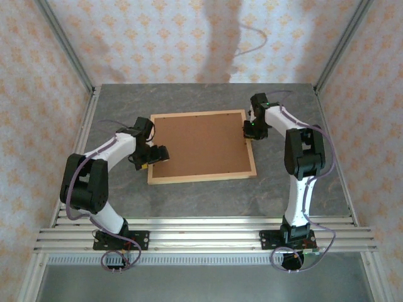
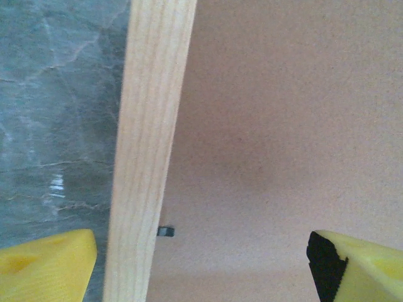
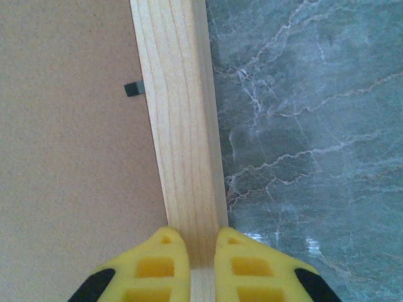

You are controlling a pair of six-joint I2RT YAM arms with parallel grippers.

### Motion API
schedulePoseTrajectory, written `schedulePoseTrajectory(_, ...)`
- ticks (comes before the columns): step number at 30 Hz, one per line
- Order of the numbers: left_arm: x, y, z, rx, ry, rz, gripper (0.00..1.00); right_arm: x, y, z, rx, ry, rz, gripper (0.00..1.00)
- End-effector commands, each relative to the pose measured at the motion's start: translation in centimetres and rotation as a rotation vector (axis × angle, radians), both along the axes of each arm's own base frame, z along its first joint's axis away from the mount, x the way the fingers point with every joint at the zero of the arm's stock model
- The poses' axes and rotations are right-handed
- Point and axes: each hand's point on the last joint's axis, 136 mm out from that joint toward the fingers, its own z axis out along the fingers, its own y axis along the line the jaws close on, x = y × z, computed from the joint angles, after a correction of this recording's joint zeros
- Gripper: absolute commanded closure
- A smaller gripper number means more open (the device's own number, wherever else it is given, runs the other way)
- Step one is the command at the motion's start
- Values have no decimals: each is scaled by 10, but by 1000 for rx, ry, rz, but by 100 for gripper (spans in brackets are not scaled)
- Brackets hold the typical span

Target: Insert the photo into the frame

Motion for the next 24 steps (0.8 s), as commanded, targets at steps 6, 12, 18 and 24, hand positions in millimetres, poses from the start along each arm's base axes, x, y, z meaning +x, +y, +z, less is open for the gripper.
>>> schedulePoseTrajectory(6,-10,-29,2,-135,-7,52,14,38,11,3,12,-48,-15,86)
schedulePoseTrajectory(12,-21,-59,10,-249,-34,80,14,77,10,13,-6,-100,-77,71)
schedulePoseTrajectory(18,-10,-71,32,-268,-89,43,14,89,-3,44,-25,-200,-205,38)
schedulePoseTrajectory(24,56,-40,88,-103,-274,-6,0,48,-23,74,-87,-242,-269,17)
